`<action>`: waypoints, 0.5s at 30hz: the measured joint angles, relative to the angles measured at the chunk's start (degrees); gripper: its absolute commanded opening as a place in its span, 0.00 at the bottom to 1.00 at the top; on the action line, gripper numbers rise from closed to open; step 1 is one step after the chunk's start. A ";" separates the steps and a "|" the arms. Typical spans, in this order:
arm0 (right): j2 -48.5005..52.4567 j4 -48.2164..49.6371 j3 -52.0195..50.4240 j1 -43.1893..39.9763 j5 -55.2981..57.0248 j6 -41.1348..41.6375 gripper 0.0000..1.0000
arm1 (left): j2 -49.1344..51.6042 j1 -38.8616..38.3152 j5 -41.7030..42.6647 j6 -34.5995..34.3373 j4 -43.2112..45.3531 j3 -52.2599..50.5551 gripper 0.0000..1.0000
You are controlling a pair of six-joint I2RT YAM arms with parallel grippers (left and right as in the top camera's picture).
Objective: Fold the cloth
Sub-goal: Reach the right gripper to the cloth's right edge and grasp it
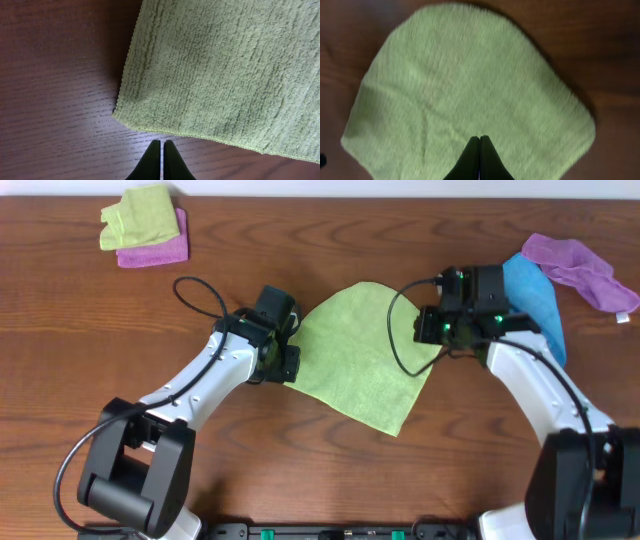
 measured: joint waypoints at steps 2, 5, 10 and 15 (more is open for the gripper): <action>1.68 0.13 1.03 0.00 0.59 -0.79 0.02 | 0.00 0.00 0.02 -0.50 0.09 0.00 0.06; 3.56 -0.20 1.16 0.00 1.33 -2.10 0.02 | 0.00 0.00 0.04 -2.27 0.26 0.00 0.06; 4.48 -0.46 1.16 0.00 4.11 -3.17 0.01 | 0.07 0.00 0.07 -3.30 2.36 0.00 0.06; 4.50 -2.10 1.16 0.00 8.44 -4.17 0.02 | 1.92 0.00 0.44 -3.48 4.46 0.00 0.06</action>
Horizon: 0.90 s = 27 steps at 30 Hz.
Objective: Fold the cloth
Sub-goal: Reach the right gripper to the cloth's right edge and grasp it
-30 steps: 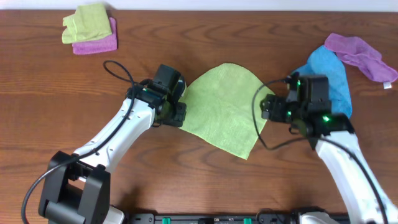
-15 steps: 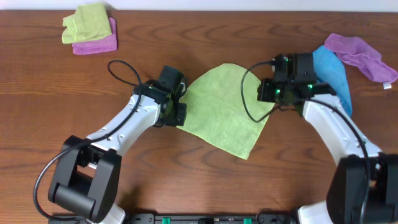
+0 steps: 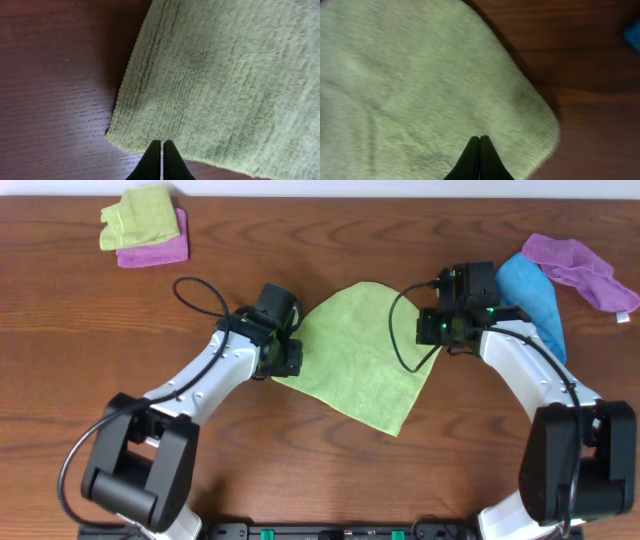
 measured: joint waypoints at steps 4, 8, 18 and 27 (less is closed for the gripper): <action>-0.02 -0.11 0.00 -0.04 3.10 -0.74 0.02 | 2.91 0.00 1.70 -0.04 1.49 0.00 0.06; 0.48 -0.20 0.02 -0.09 5.35 -1.40 0.02 | 4.72 0.00 2.91 -0.04 2.51 0.00 0.06; 6.25 -0.90 0.20 -0.13 5.70 -1.57 0.01 | 4.72 0.00 3.15 -0.02 2.80 0.00 0.06; 6.56 0.76 0.22 -0.15 6.10 -1.77 0.01 | 4.72 0.00 1.66 0.00 2.80 0.00 0.06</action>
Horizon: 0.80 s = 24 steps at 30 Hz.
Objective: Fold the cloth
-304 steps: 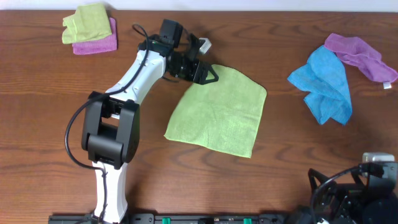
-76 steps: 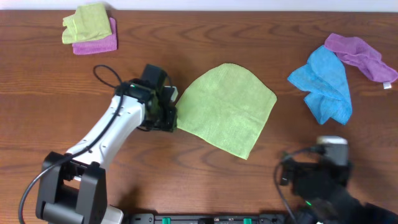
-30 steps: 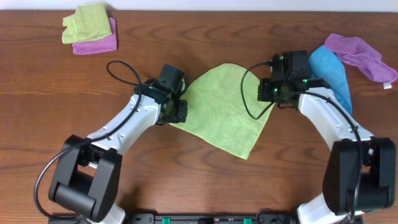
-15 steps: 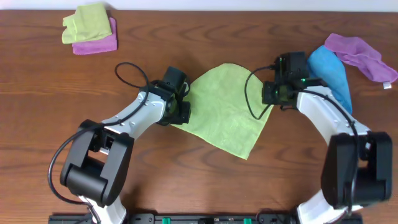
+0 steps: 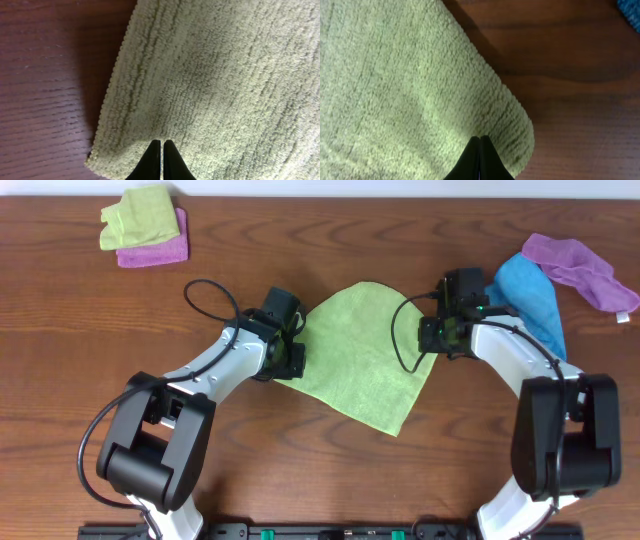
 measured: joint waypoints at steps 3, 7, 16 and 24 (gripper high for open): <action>1.22 0.87 0.00 0.00 0.24 0.00 0.01 | 0.00 0.00 -1.11 0.02 0.04 0.00 0.06; 2.93 1.18 0.13 -0.02 0.46 0.00 0.01 | 0.00 0.00 -2.54 0.02 0.04 0.00 0.06; 3.13 1.64 0.24 -0.04 0.74 0.00 0.01 | 1.18 0.00 -5.20 0.02 0.52 0.00 0.06; 3.13 0.35 0.44 -0.04 0.90 0.00 0.01 | 2.05 0.00 -5.16 0.02 0.92 0.13 0.06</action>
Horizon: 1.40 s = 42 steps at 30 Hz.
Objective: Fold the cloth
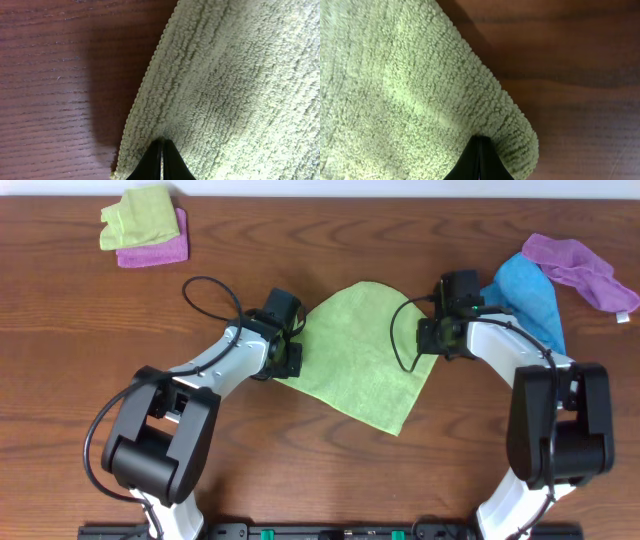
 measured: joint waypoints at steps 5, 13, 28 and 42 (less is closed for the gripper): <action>0.00 -5.07 0.87 0.02 0.02 0.00 0.01 | 0.35 0.00 -0.44 0.00 0.15 0.37 0.06; -0.04 -10.34 1.51 2.47 1.09 0.09 0.01 | 0.72 -0.02 -3.10 2.10 1.57 0.70 0.06; -0.24 -15.58 1.62 12.41 2.32 1.53 0.01 | 1.20 2.75 -11.80 6.16 1.64 1.14 0.06; -0.24 -20.52 1.68 19.82 -2.84 2.03 0.01 | 2.54 8.81 -17.79 10.82 1.49 2.60 0.06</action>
